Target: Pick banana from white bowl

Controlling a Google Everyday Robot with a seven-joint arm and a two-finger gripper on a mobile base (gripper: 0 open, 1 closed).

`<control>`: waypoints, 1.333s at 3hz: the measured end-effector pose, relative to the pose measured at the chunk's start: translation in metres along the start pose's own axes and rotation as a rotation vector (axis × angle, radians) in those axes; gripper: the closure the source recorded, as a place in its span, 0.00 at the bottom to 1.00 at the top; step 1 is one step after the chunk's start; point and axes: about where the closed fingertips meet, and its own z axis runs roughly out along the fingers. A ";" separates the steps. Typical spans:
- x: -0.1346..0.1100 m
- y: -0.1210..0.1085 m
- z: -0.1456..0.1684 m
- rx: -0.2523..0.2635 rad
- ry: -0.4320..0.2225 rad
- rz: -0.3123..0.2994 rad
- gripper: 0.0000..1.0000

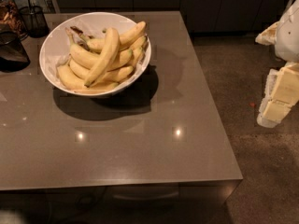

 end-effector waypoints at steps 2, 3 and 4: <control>-0.002 -0.003 0.002 -0.001 0.021 -0.011 0.00; -0.017 -0.019 0.006 -0.023 0.037 -0.055 0.00; -0.037 -0.042 0.013 -0.052 0.059 -0.122 0.00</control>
Offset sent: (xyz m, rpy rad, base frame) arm 0.0074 0.0027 -0.0065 -0.0535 0.0379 0.0142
